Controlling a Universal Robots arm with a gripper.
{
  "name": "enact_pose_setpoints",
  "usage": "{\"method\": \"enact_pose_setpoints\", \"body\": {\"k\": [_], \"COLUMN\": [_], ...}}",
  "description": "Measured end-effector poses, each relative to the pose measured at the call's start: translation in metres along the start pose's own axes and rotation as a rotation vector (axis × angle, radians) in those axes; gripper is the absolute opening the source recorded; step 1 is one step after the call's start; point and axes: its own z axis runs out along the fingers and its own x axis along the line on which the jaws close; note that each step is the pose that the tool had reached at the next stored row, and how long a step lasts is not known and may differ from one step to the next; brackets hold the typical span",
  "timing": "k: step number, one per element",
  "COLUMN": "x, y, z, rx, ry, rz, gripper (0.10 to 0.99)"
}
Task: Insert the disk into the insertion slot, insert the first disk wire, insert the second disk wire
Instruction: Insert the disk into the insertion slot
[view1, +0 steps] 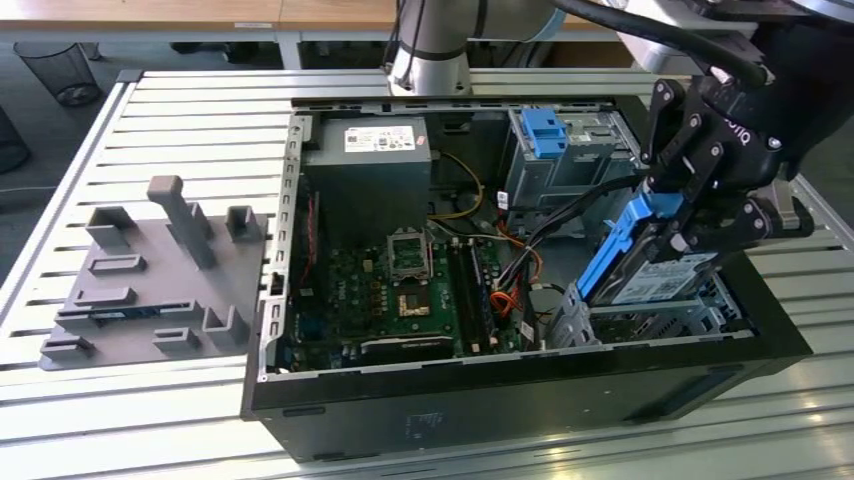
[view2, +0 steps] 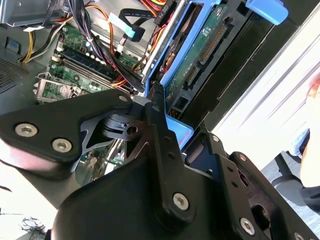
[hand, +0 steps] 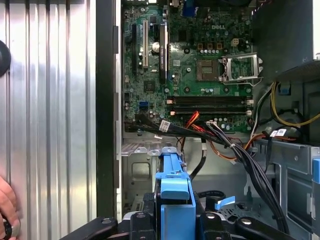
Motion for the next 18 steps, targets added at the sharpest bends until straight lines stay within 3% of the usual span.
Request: {"method": "enact_pose_setpoints", "body": {"k": [18], "x": [0.0002], "y": [-0.0002], "z": [0.0162], "rx": [0.0], "ry": [0.0], "rz": [0.0], "gripper": [0.365]}}
